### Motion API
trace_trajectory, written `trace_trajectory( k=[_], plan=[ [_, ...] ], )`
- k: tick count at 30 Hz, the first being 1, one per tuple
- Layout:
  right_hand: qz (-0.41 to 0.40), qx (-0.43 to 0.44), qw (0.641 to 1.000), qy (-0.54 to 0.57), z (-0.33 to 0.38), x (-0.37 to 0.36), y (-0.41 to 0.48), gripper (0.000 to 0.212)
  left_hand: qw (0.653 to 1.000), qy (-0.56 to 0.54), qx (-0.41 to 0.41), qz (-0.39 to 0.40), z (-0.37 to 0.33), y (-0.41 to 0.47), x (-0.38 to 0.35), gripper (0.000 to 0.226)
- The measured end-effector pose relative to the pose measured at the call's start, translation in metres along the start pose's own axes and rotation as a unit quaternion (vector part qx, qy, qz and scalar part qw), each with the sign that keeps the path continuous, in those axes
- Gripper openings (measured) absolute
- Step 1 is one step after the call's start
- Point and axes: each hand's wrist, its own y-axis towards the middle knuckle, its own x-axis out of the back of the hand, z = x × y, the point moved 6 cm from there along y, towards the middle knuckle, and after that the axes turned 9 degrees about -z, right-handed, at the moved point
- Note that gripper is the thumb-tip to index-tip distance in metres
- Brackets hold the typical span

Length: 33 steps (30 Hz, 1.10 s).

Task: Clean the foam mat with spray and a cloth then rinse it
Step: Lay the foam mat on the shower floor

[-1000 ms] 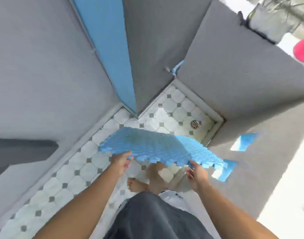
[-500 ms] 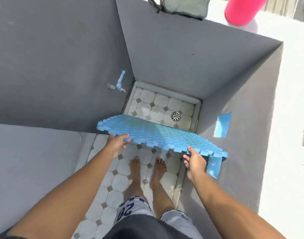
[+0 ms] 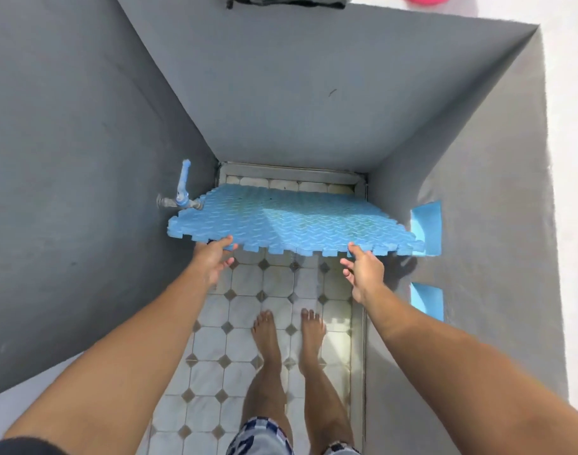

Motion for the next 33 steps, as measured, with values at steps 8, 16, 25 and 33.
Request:
trace_trajectory(
  k=[8, 16, 25, 33],
  plan=[
    [0.031, 0.0, 0.999, -0.018, 0.011, -0.028, 0.052, 0.072, 1.0, 0.001, -0.013, 0.017, -0.023, 0.04, -0.035, 0.043],
    [0.02, 0.004, 0.999, -0.038, 0.014, -0.027, 0.074, 0.074, 1.0, 0.02, -0.003, 0.02, -0.011, 0.039, -0.043, 0.042],
    [0.011, -0.035, 0.994, -0.105, -0.014, 0.004, 0.057, 0.055, 0.993, 0.103, 0.051, 0.019, 0.022, -0.003, -0.021, 0.054],
    [0.054, 0.029, 0.988, -0.145, 0.01, 0.028, -0.022, 0.02, 0.982, 0.158, -0.1, 0.031, -0.023, -0.086, -0.023, 0.072]
  ],
)
